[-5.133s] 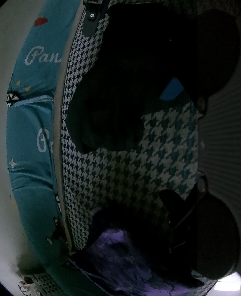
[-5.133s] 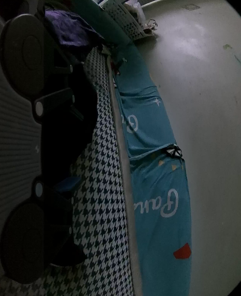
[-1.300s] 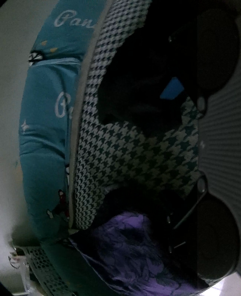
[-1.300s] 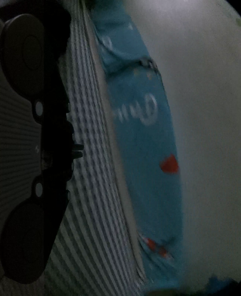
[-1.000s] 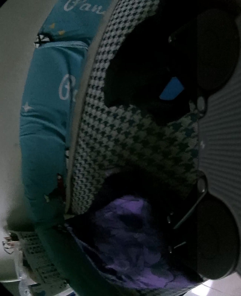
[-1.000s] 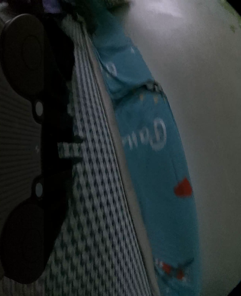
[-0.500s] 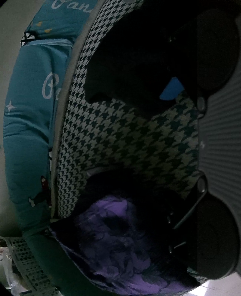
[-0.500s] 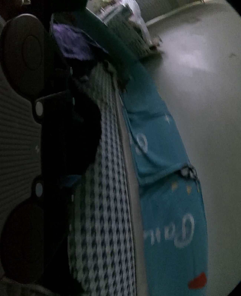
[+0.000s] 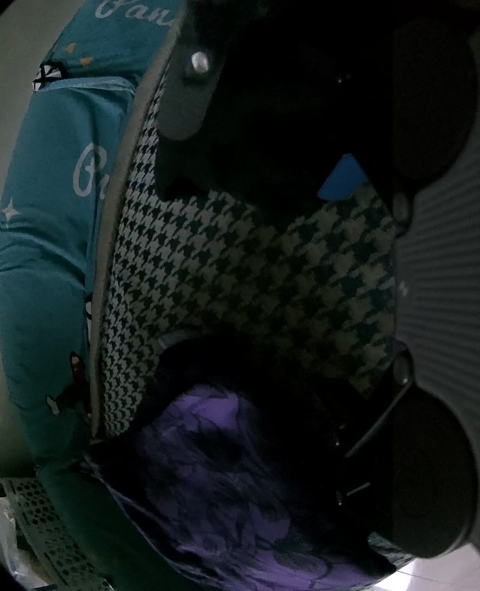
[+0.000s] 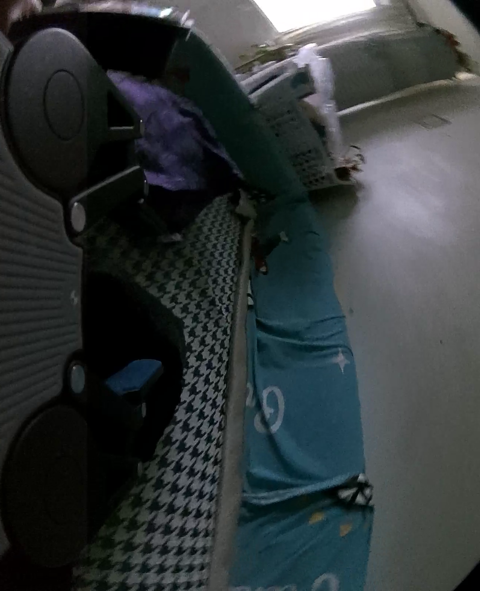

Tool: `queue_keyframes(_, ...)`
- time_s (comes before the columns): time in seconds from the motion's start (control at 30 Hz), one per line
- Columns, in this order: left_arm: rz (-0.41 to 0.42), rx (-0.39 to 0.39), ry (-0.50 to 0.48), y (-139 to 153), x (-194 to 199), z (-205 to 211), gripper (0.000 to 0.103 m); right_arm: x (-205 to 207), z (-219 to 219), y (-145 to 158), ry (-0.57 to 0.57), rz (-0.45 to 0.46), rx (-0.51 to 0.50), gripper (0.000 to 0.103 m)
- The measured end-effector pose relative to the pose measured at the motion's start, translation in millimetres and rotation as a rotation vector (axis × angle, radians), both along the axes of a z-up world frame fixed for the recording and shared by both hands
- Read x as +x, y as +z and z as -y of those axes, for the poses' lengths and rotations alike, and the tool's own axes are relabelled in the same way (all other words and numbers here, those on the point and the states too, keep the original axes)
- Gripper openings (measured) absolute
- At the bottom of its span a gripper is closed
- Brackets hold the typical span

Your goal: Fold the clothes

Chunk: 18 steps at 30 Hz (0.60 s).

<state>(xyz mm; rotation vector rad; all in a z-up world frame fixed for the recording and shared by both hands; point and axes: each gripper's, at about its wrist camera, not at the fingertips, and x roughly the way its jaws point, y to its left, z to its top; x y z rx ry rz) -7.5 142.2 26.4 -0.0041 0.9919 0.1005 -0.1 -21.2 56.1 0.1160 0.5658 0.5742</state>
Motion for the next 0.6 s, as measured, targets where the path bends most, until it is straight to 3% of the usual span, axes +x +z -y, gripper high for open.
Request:
queue_keyframes(0.13,-0.006,0.012,0.001,-3,0,-4,0.103,5,-16,-9,0.016,0.007,-0.107,0.073)
queue_keyframes(0.2,-0.008,0.012,0.008,-4,1,-6,0.103,7,-21,-16,0.013,0.004,-0.161,0.060)
queue_keyframes(0.27,0.000,-0.004,0.013,-1,1,-8,0.103,9,-20,-21,0.003,-0.015,-0.178,0.034)
queue_keyframes(0.37,0.018,-0.032,0.016,3,0,-10,0.103,10,-8,-20,-0.032,-0.037,-0.134,0.020)
queue_keyframes(0.6,0.092,-0.087,0.001,20,-2,-11,0.103,0,40,4,-0.121,-0.035,0.061,0.017)
